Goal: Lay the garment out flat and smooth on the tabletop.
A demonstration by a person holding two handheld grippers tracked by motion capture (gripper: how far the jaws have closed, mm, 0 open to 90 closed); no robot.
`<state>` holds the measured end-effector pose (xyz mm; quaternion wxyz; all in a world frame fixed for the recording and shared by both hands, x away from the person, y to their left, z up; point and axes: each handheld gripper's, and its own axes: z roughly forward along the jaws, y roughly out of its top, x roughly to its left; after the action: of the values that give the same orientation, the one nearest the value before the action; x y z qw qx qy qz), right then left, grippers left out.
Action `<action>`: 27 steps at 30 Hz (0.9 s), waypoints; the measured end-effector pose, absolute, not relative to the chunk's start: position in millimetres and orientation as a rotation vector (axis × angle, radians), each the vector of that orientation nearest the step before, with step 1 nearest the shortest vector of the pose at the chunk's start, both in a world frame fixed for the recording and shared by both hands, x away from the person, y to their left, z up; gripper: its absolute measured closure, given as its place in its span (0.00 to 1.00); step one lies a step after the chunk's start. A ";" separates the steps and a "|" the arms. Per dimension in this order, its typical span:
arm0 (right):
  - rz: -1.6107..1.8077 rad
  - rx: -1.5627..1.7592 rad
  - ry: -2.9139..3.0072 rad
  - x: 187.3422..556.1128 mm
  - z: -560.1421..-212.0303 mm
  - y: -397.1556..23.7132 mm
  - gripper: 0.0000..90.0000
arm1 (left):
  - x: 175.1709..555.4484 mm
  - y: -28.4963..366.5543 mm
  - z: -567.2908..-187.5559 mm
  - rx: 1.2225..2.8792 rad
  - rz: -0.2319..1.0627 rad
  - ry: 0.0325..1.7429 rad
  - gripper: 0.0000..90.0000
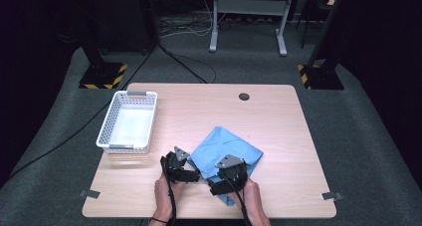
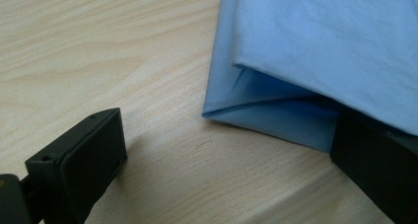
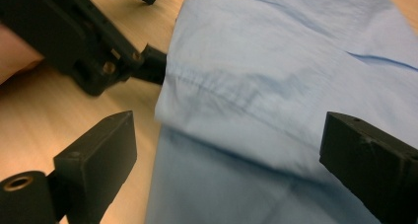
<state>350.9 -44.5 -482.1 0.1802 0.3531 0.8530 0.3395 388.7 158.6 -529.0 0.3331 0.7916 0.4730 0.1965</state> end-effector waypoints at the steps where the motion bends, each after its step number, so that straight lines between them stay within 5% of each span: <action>1: 0.949 0.995 2.423 357.0 -484.5 -38.9 0.07 | 388.7 158.6 -529.0 2.068 0.513 1.235 0.00; 9: 0.823 0.956 2.543 382.0 -503.1 -13.0 0.11 | 388.6 158.6 -528.9 2.070 0.512 1.233 0.00; 27: 0.849 0.878 2.582 377.5 -492.7 -7.2 0.88 | 388.8 158.6 -529.0 2.070 0.511 1.230 0.00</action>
<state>377.5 -7.2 -492.7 0.1421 0.3044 0.8947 0.2944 388.8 158.6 -529.0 0.3335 0.7929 0.4710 0.1955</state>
